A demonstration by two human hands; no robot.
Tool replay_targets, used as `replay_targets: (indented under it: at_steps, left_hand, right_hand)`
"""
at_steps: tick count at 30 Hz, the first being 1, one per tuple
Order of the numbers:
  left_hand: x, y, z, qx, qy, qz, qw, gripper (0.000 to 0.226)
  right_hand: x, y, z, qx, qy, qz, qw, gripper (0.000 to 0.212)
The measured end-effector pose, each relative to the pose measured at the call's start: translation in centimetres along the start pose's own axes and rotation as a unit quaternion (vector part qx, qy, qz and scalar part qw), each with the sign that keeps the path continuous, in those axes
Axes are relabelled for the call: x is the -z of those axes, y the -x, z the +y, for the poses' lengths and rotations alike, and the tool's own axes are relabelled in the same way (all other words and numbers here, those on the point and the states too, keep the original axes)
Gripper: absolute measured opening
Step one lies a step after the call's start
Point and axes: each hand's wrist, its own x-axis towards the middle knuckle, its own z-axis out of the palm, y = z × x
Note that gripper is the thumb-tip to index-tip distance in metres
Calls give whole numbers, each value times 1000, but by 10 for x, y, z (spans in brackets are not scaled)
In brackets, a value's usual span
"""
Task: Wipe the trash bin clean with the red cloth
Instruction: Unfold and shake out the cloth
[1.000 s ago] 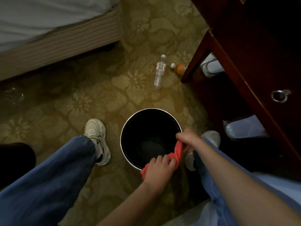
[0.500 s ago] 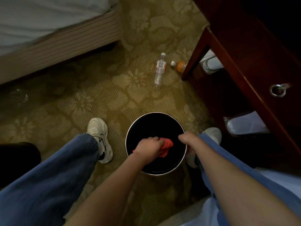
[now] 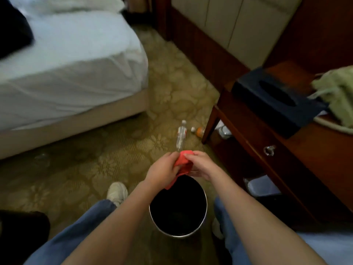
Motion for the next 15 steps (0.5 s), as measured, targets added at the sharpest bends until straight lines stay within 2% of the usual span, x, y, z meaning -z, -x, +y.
replay_targets:
  at_steps: [1,3,6,8,12,15]
  left_hand:
    - [18,3,12,-8,4,12,1000,28]
    - [49,9,34,-6,29,32,999,33]
    - [96,23,69,20,84,64,994,43]
    - [126,35,89,6,126,75,989,50]
    - [184,57,122,-71,106,127,984,31]
    - [220,68,149,-78,133,169,973,29]
  right_hand:
    - [0,13,-17,60,18,28,998,8]
    - [1,39,-50,178,98,68,977,19]
    - [-1,87,-92,293,183,96,933,20]
    - [-5,118,-114,330,189,104,919,20]
    - [-10,171,-147,381,208,117,893,12]
    - [-10,213,-169,414,239,138,867,16]
